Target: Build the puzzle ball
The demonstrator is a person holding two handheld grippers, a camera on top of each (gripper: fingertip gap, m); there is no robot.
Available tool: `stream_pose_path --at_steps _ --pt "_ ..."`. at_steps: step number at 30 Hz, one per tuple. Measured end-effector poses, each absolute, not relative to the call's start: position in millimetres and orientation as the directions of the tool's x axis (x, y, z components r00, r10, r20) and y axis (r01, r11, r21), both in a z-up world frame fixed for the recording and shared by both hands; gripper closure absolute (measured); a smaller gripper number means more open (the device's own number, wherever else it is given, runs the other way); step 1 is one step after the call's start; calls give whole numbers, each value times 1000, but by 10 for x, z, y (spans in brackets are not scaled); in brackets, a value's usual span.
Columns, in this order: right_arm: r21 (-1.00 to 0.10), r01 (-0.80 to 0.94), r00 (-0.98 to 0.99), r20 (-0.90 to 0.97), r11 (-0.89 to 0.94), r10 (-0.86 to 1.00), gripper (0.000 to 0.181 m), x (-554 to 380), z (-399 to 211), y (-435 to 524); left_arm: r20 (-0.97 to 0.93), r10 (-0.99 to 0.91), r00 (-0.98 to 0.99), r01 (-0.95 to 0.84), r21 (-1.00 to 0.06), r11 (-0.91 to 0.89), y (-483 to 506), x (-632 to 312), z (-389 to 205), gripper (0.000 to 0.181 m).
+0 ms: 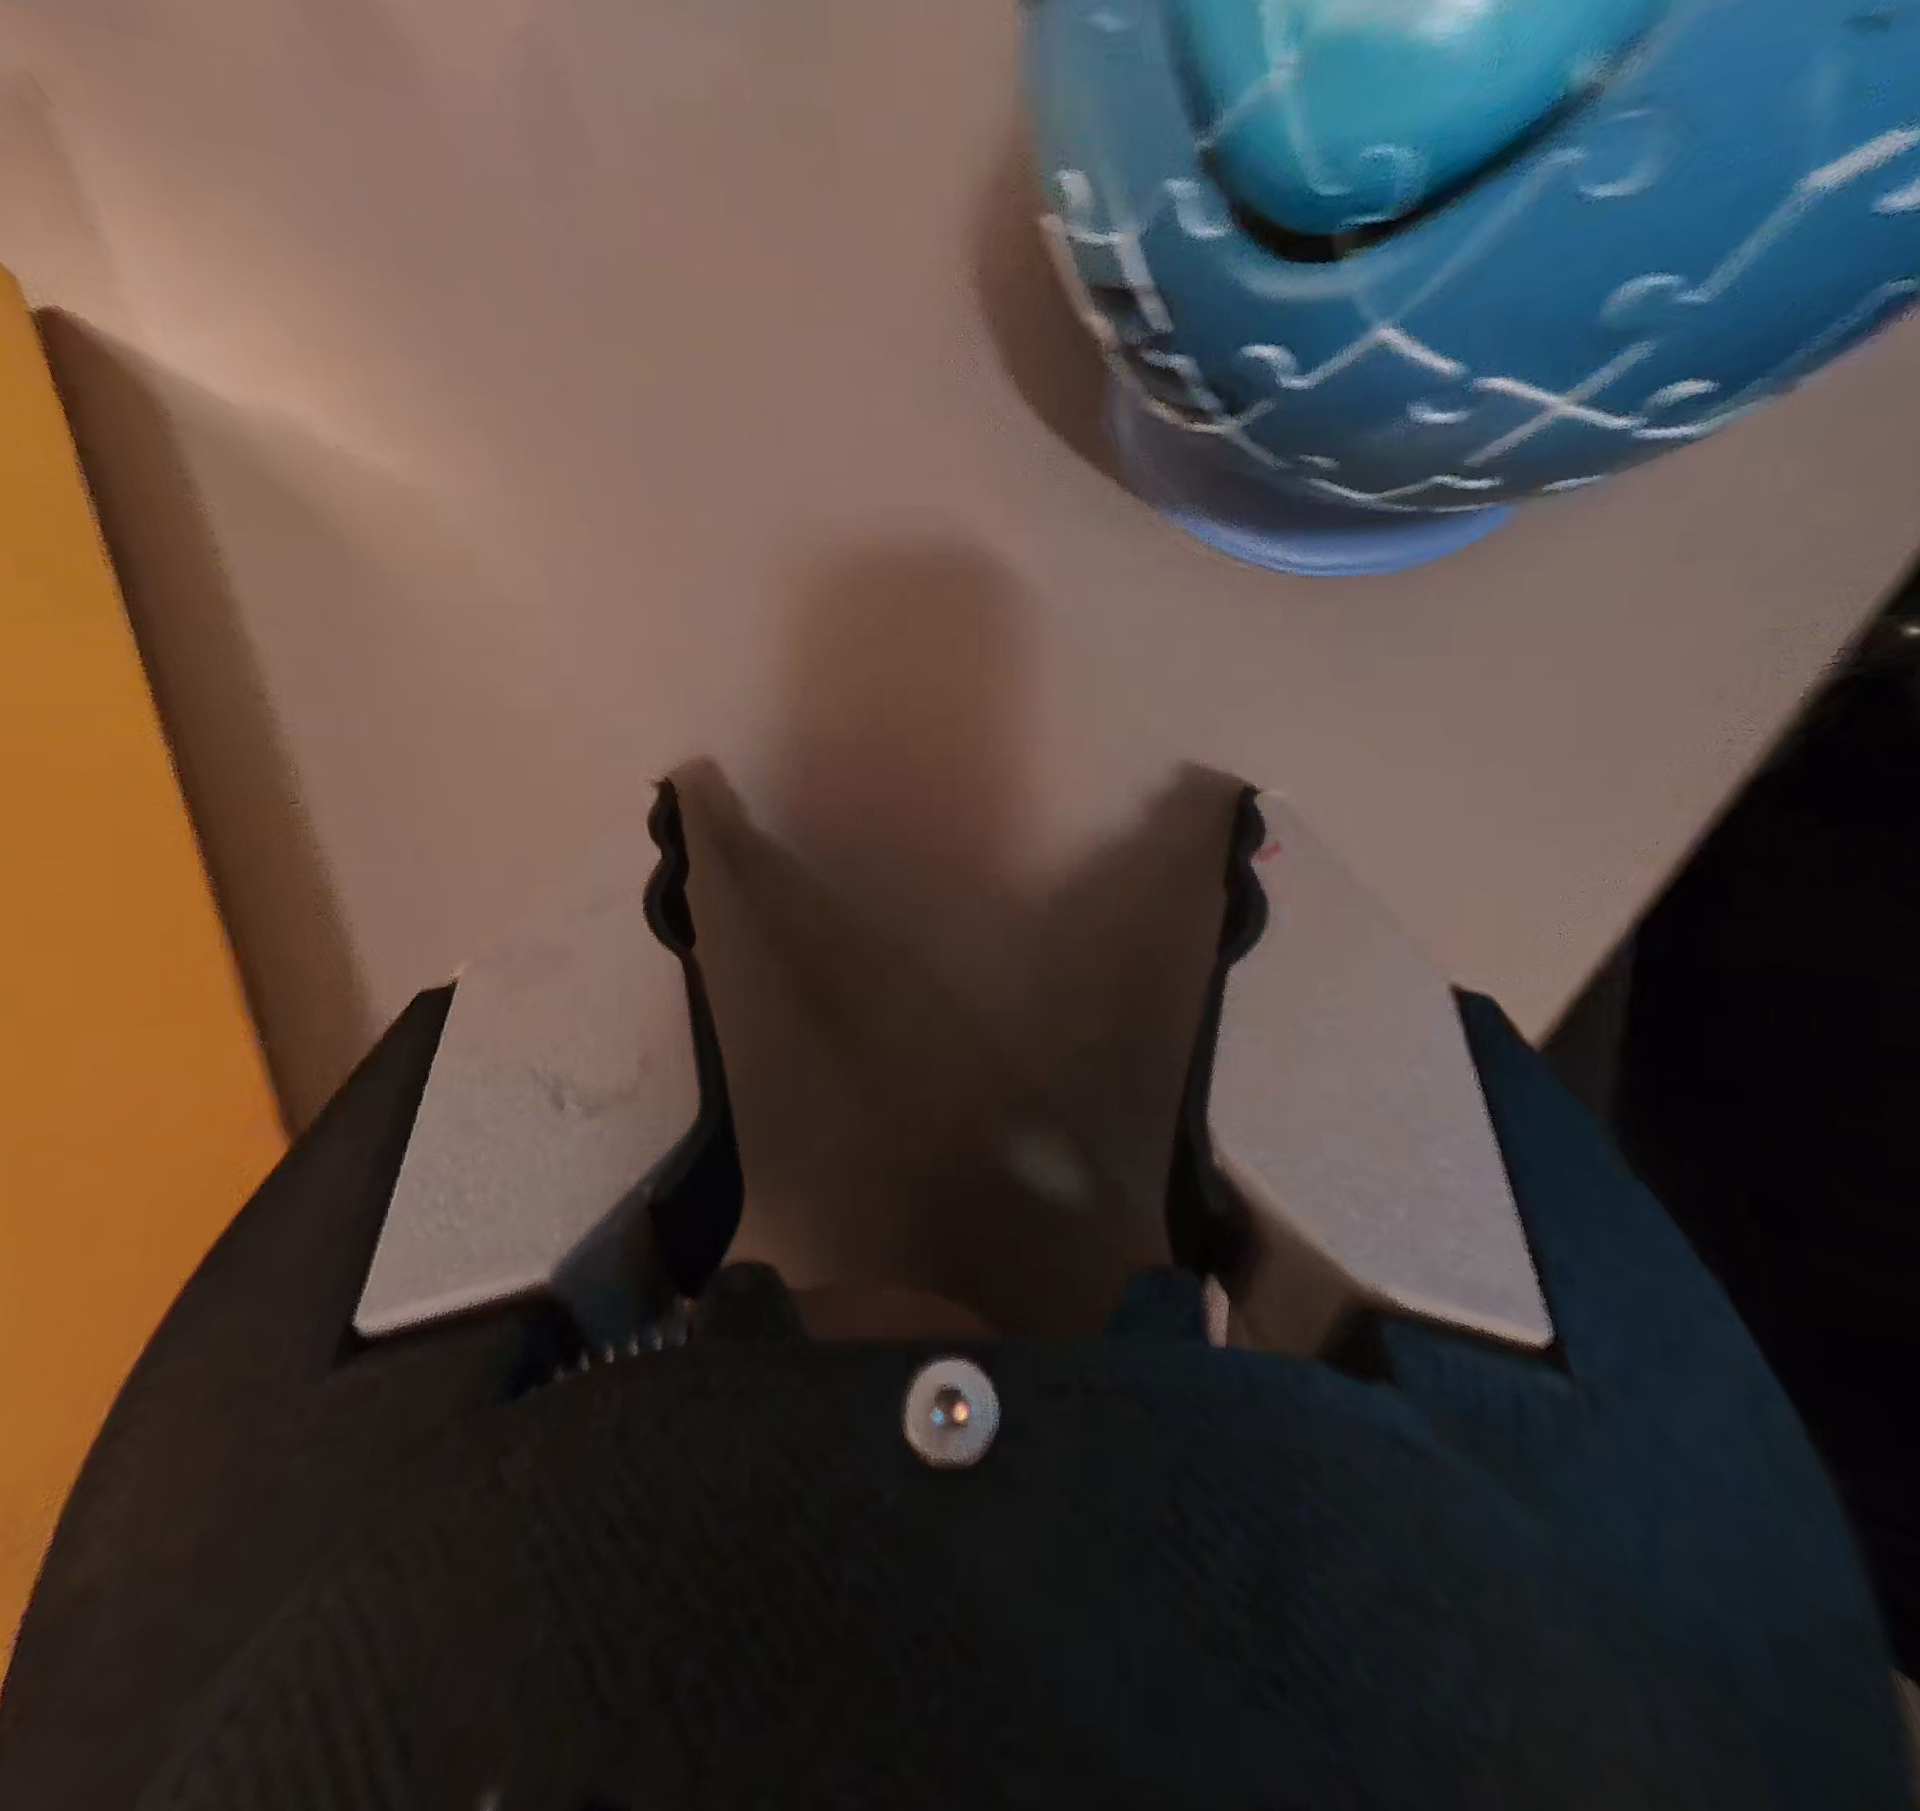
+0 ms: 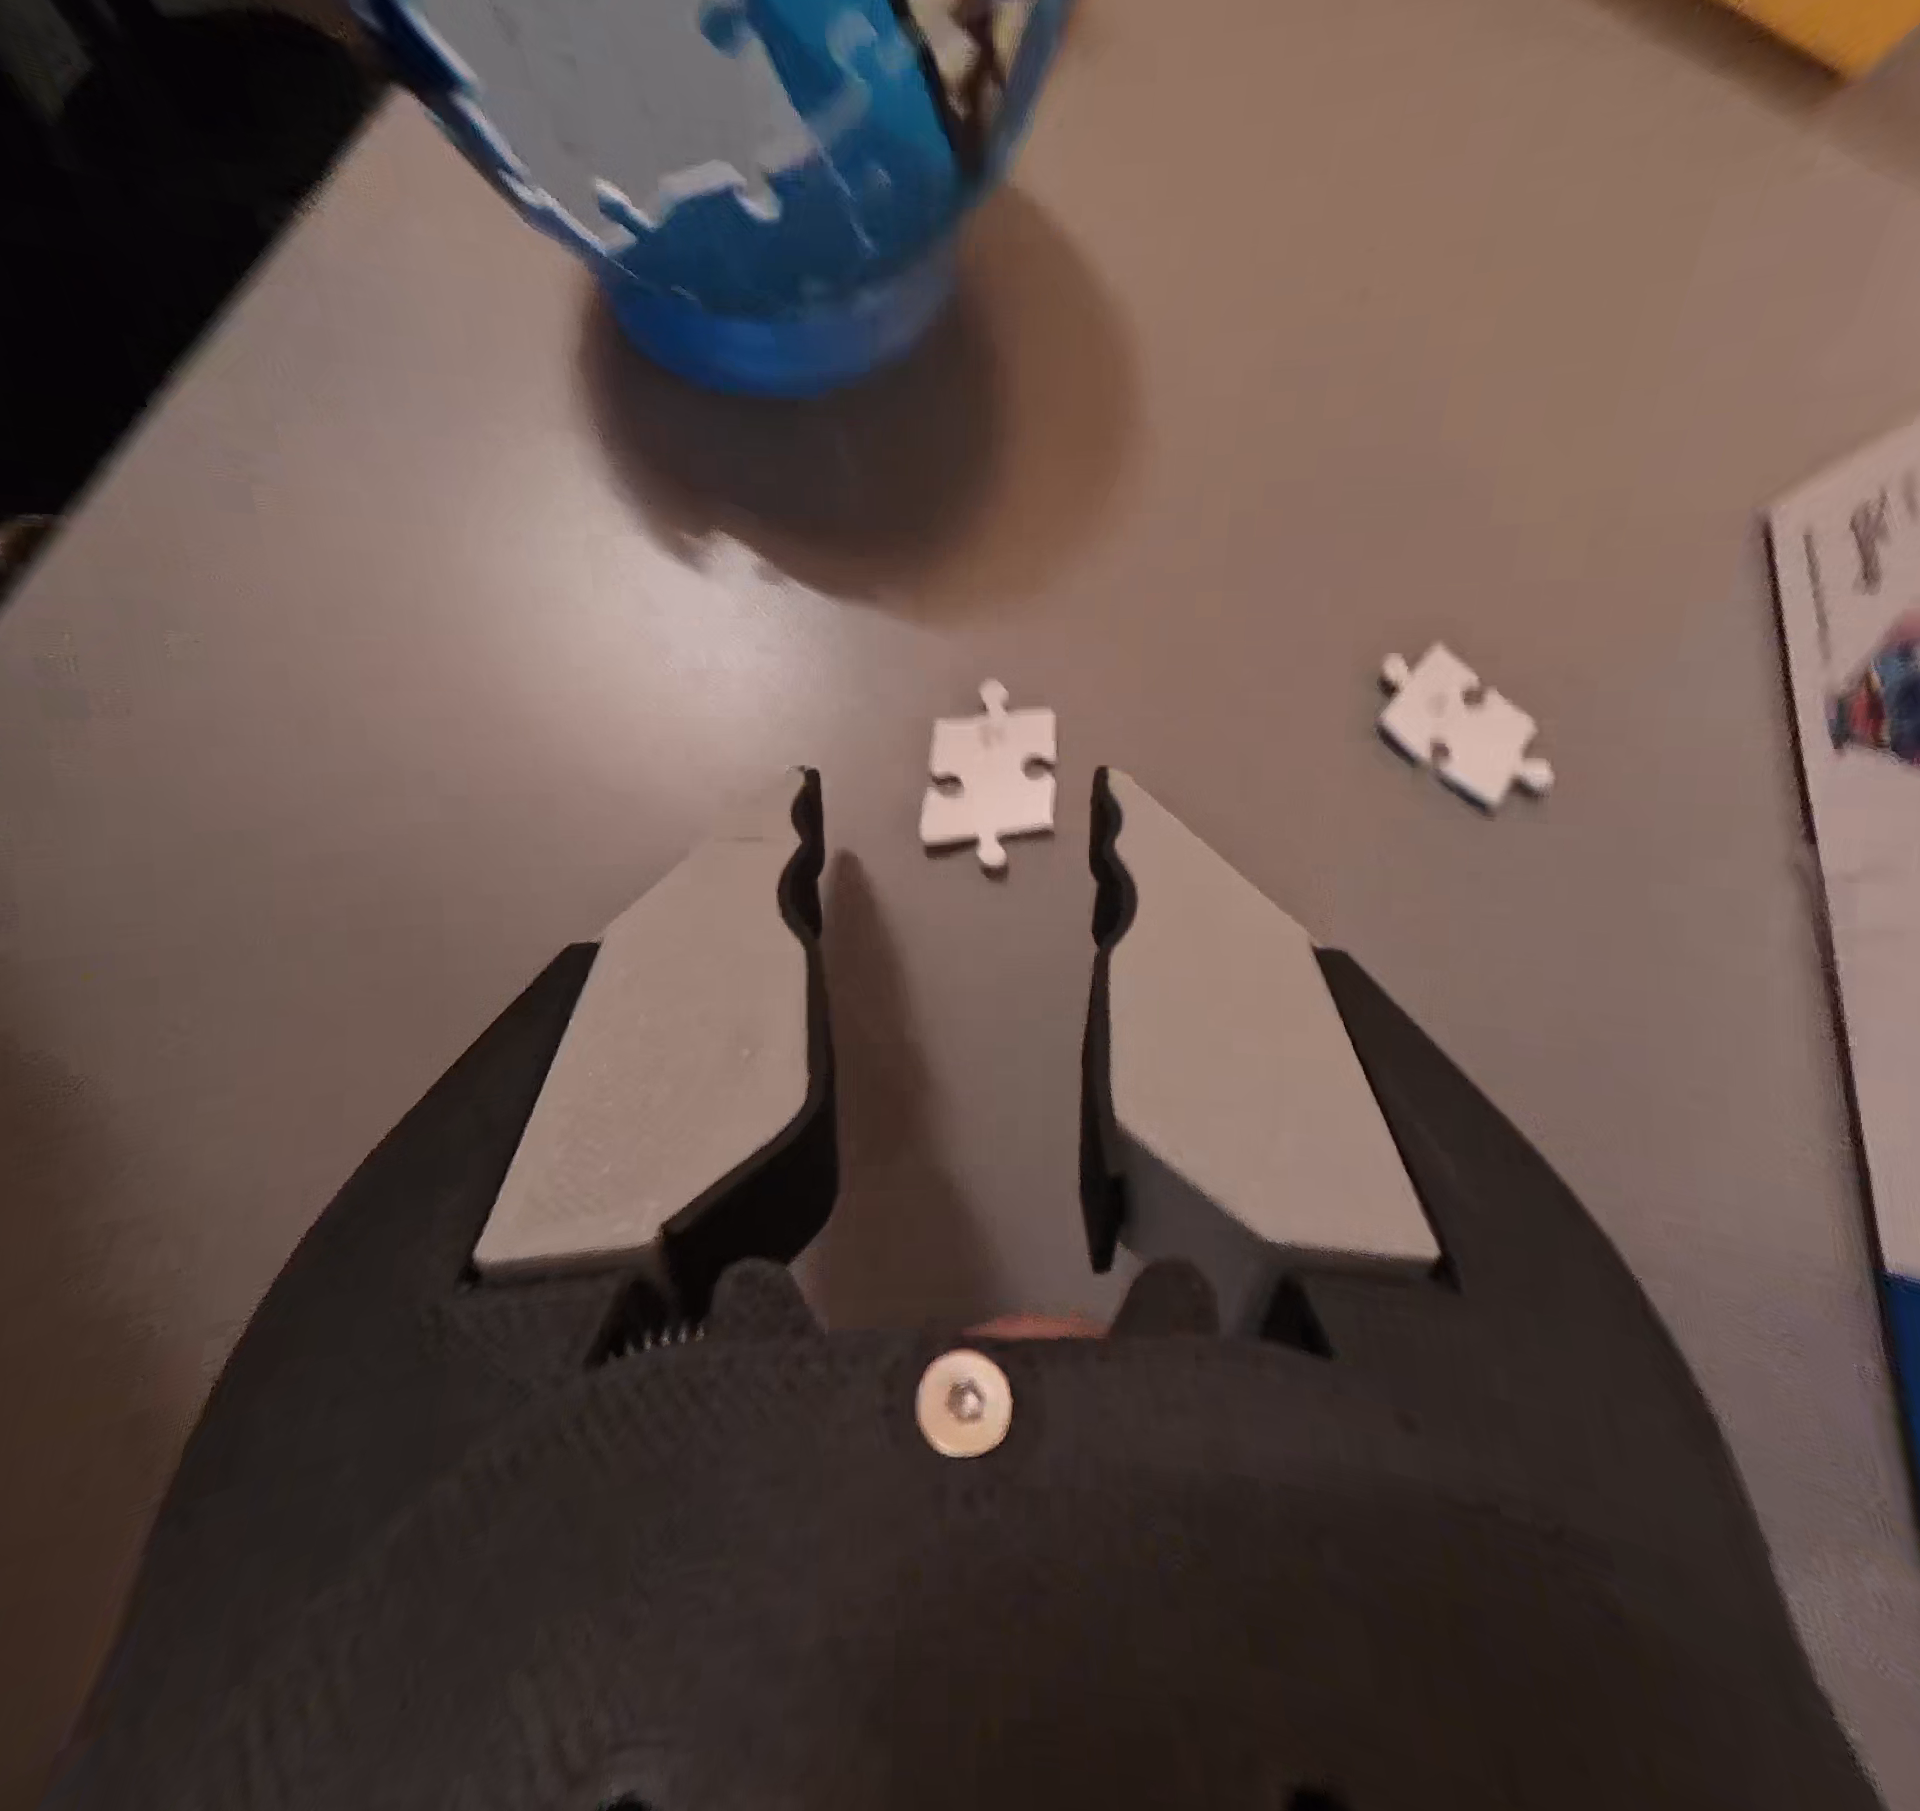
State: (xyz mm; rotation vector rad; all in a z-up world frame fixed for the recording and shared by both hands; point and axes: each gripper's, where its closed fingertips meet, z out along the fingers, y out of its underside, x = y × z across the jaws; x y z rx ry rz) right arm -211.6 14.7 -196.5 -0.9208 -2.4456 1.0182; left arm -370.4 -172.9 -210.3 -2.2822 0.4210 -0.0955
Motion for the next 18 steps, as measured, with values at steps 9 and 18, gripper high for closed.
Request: stream_pose_path --at_steps 9,18 --pt "-755 499 -503 148 426 852 121 -2176 -2049 461 -6 -324 946 -224 -734 -641 -1245 -3889 -2115 106" --pt "-736 576 -507 18 354 862 113 -2141 -2120 401 -94 -294 951 -263 -748 -609 -926 -4019 -2075 135"
